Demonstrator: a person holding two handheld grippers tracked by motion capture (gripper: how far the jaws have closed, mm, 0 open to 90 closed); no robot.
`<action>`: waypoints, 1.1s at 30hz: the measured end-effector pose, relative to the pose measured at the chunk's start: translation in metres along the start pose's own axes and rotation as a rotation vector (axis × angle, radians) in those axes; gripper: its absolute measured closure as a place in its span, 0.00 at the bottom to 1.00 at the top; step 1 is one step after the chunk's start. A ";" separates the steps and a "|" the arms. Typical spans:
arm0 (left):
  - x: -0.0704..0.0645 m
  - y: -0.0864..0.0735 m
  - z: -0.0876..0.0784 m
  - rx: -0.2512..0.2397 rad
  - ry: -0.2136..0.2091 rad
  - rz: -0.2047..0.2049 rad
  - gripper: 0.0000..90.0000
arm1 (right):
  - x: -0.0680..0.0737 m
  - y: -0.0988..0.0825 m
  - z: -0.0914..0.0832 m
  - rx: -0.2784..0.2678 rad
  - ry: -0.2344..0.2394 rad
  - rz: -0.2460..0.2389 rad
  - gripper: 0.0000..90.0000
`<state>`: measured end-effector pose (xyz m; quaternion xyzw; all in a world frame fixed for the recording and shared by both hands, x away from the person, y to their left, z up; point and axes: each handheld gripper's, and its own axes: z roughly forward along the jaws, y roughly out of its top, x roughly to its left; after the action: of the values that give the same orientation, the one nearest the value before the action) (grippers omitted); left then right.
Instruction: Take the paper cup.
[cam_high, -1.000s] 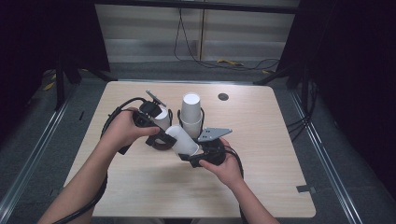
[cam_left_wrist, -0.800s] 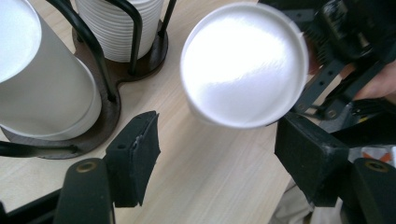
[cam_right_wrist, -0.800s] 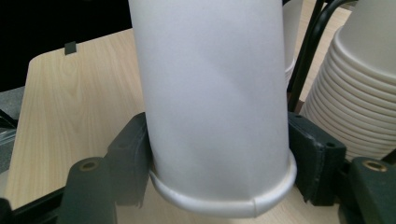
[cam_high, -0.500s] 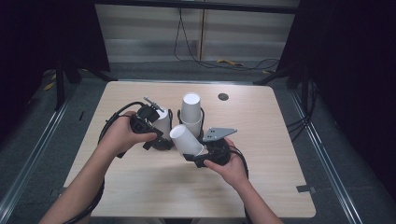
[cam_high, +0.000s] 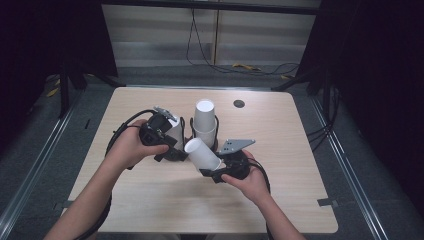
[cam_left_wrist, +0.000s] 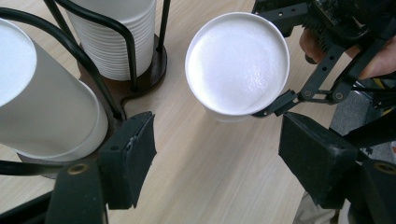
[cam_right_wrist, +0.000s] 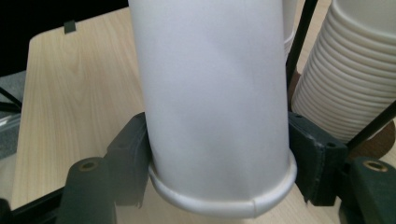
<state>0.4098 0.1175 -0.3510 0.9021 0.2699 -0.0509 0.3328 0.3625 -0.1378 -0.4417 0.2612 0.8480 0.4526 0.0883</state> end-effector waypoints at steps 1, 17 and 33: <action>0.000 -0.001 0.001 -0.008 -0.001 0.002 0.30 | 0.000 -0.001 -0.001 0.005 -0.002 -0.001 0.34; 0.002 -0.025 0.016 -0.036 -0.012 0.043 0.29 | -0.005 -0.003 -0.005 0.134 0.054 -0.021 0.34; -0.006 -0.021 0.032 -0.017 -0.041 0.194 0.25 | -0.001 0.003 -0.003 0.204 0.113 -0.060 0.33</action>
<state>0.3967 0.1082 -0.3860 0.9200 0.1747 -0.0347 0.3492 0.3635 -0.1396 -0.4377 0.2176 0.9006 0.3752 0.0268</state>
